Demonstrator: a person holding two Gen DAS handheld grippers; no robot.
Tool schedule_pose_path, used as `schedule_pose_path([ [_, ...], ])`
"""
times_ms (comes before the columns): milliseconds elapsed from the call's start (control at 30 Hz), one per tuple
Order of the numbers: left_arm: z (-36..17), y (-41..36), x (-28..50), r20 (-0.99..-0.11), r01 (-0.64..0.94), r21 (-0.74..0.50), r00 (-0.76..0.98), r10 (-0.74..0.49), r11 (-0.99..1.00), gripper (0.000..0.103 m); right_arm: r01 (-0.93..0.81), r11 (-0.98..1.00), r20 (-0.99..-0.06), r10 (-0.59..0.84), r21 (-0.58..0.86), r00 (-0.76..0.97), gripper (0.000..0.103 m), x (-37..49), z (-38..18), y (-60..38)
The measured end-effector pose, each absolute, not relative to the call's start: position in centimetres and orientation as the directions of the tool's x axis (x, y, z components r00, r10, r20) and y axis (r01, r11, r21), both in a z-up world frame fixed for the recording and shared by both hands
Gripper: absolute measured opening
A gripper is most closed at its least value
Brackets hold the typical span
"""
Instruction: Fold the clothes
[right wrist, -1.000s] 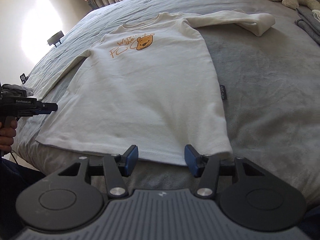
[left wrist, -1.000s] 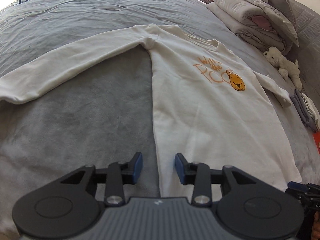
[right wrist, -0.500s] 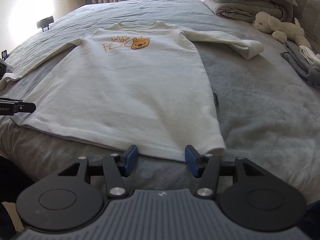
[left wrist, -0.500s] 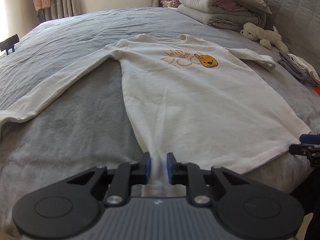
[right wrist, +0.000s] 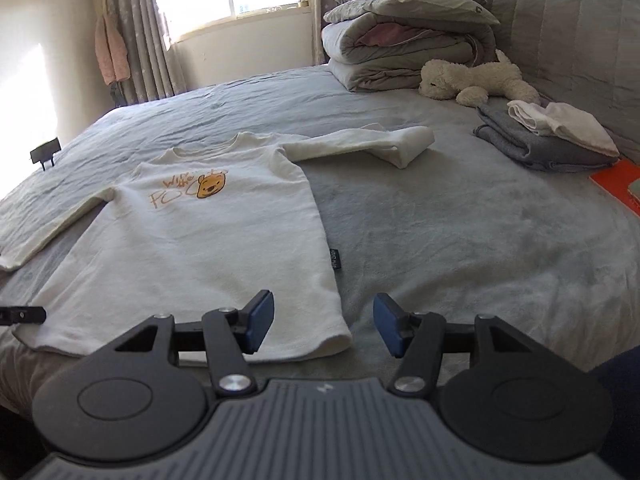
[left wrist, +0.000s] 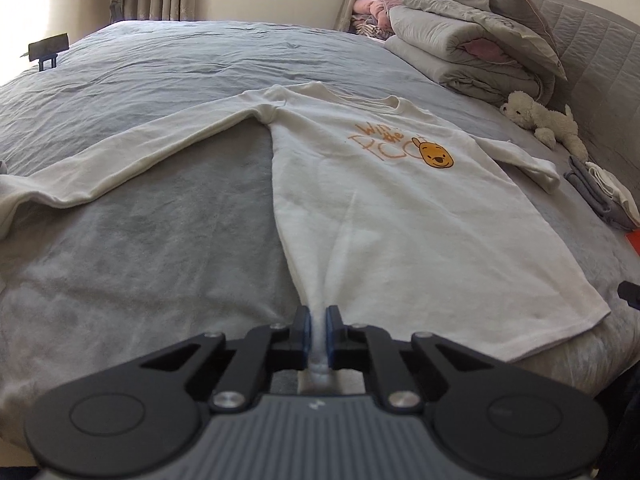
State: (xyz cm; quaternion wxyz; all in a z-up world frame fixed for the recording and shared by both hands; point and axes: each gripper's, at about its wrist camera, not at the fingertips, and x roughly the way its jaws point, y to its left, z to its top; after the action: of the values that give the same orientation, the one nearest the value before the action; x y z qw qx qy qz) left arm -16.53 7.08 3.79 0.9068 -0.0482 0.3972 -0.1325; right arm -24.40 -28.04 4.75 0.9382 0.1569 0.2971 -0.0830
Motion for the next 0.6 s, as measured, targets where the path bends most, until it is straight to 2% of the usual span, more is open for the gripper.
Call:
schedule_pose_path([
  [67,3.7,7.2,-16.5,-0.705,0.191,-0.218,0.647,-0.290,0.957,0.008,0.282,0.907,-0.601,-0.041,0.312,0.798,0.059,-23.9,4.0,-29.1],
  [233,3.2,7.0,-16.2,-0.713,0.184,-0.239,0.633,-0.301,0.953,0.008,0.263,0.905,-0.645,0.016,0.334,0.764,0.057,-22.7,2.7,-28.6],
  [267,3.1,6.9,-16.2,-0.714,0.189,-0.240,0.631,-0.305,0.952,0.008,0.261,0.906,-0.656,0.024,0.332,0.754,0.042,-22.5,2.4,-28.5],
  [367,2.9,6.6,-16.1,-0.716,0.197,-0.237,0.627,-0.308,0.951,0.007,0.240,0.921,-0.666,0.027,0.306,0.745,0.009,-22.2,2.0,-27.7],
  [467,3.0,6.8,-16.3,-0.711,0.187,-0.242,0.634,-0.305,0.952,0.004,0.234,0.932,-0.649,0.002,0.276,0.761,0.008,-22.5,2.3,-27.4],
  [600,5.0,8.4,-17.5,-0.672,0.178,-0.305,0.655,-0.344,0.935,0.004,0.214,0.941,-0.575,-0.026,0.261,0.818,0.007,-24.1,4.7,-27.1],
])
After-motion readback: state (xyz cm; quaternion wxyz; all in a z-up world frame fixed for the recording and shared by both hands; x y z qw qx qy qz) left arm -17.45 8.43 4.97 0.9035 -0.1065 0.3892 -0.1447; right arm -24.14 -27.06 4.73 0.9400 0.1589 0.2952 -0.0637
